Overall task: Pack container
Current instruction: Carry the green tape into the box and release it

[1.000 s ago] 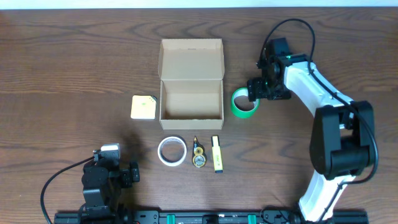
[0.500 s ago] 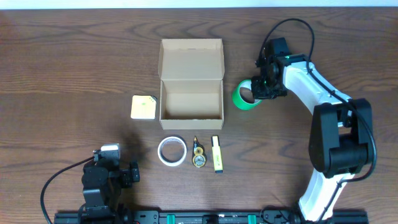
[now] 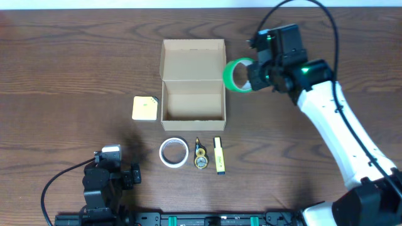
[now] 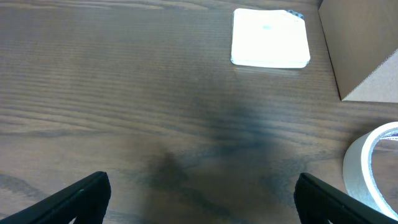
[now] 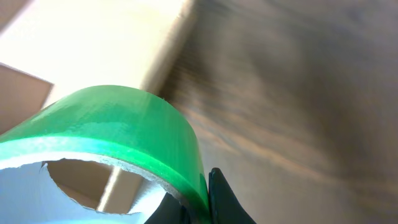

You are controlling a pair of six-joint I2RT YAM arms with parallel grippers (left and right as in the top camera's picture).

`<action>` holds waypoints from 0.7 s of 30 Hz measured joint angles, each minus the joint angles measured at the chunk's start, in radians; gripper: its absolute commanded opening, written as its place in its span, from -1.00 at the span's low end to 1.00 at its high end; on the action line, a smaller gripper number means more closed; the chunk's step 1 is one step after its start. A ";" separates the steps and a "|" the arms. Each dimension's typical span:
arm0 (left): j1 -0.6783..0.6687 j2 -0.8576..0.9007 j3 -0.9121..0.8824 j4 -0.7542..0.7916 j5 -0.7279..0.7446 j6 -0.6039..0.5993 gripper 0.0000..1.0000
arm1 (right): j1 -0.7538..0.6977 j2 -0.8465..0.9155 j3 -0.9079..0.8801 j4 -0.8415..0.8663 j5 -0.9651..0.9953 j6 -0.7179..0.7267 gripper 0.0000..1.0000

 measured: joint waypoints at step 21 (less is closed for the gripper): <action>0.000 0.000 0.000 0.000 0.000 0.000 0.91 | 0.198 0.334 0.167 -0.011 -0.055 -0.363 -0.98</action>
